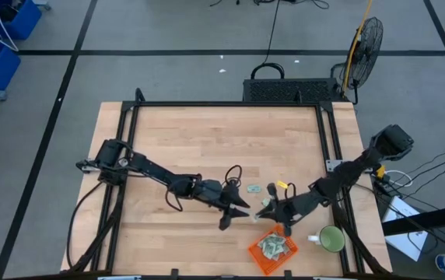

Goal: Pick and place Stevia / Truvia into bins
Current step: Put the stevia packet into the orange bin

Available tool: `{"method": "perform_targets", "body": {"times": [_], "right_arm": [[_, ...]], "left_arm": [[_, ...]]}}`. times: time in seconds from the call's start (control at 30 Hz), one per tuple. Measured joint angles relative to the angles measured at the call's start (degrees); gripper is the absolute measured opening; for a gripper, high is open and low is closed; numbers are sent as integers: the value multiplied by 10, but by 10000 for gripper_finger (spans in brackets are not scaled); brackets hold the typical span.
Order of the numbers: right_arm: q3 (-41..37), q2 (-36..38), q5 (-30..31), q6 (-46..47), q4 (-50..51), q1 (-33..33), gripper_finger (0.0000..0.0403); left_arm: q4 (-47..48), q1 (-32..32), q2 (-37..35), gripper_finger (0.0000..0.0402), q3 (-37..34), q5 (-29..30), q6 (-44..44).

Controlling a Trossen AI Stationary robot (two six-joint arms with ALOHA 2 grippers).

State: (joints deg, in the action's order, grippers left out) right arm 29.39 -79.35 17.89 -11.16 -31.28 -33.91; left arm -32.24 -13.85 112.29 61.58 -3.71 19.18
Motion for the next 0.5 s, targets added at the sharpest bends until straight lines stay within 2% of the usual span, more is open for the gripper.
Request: {"method": "perform_targets", "body": {"times": [0.1, 0.2, 0.27, 0.4, 0.5], "right_arm": [[0, 23, -18, 56, 27, -38, 8], [0, 35, -115, 144, 31, -70, 8], [0, 30, -152, 192, 28, -91, 8], [0, -3, -121, 207, 53, -115, 8], [0, -35, -120, 250, 50, -116, 9]], "left_arm": [[35, 10, 0, 156, 0, 26, 0], [67, 24, 0, 156, 0, 44, 0], [74, 35, 0, 156, 0, 63, 0], [86, 57, 0, 157, 0, 109, -12], [90, 72, 0, 157, 0, 115, 8]]}}
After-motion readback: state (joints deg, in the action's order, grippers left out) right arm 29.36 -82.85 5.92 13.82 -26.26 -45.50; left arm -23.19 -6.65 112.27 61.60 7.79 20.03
